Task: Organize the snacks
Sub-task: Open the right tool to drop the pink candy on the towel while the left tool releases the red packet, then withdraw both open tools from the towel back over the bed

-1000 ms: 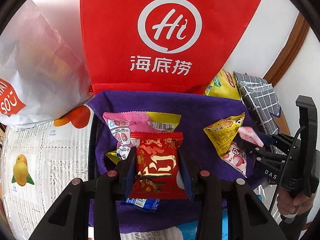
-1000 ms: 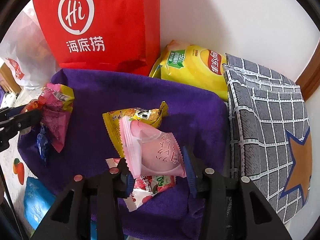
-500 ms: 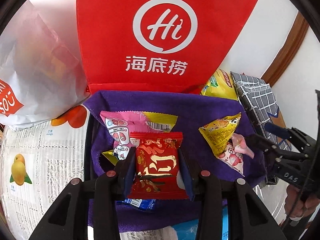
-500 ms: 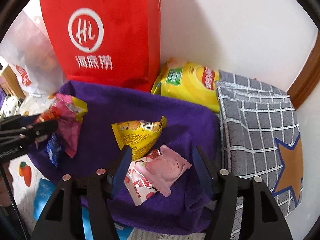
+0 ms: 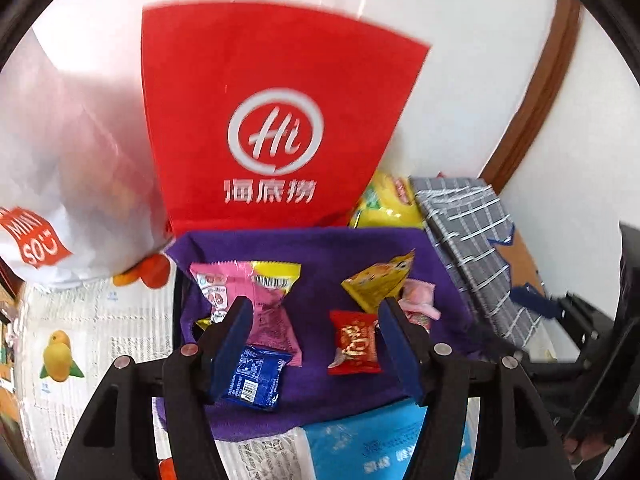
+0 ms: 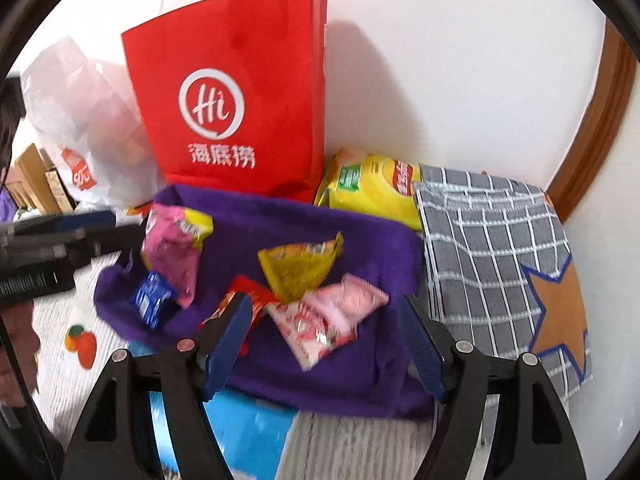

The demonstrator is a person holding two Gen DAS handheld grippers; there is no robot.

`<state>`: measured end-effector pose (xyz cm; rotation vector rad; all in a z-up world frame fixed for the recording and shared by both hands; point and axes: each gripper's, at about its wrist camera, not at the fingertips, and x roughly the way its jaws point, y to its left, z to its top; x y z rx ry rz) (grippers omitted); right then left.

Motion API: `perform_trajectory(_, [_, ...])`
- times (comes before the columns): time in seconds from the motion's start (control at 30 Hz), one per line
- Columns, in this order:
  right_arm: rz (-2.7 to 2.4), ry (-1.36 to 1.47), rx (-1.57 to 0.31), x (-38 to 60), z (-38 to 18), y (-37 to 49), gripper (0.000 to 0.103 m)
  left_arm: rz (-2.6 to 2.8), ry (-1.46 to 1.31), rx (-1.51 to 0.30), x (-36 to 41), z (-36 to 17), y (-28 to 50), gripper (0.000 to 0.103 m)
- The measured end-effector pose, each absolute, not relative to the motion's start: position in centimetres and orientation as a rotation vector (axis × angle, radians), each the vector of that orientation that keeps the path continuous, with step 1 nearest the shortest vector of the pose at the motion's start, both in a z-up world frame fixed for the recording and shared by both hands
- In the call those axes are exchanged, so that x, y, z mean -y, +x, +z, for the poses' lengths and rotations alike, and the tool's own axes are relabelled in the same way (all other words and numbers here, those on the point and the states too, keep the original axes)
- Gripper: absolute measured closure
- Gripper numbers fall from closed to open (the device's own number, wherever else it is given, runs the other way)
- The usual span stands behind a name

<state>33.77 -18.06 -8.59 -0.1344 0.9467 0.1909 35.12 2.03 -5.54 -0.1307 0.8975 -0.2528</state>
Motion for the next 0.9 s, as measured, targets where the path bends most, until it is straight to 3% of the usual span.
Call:
perform_trajectory(0.33, [0.145,-0.084,-0.918,19.8,-6.4,26.3,0.029,-0.225,-0.129,-0.795,-2.4,-0.4,30.3,0.04])
perform_trajectory(0.9, [0.213,0.018,-0.911,19.4,-6.2,17.5,0.029,-0.101,-0.15,-0.861,-6.3,-3.2,19.6,0.038])
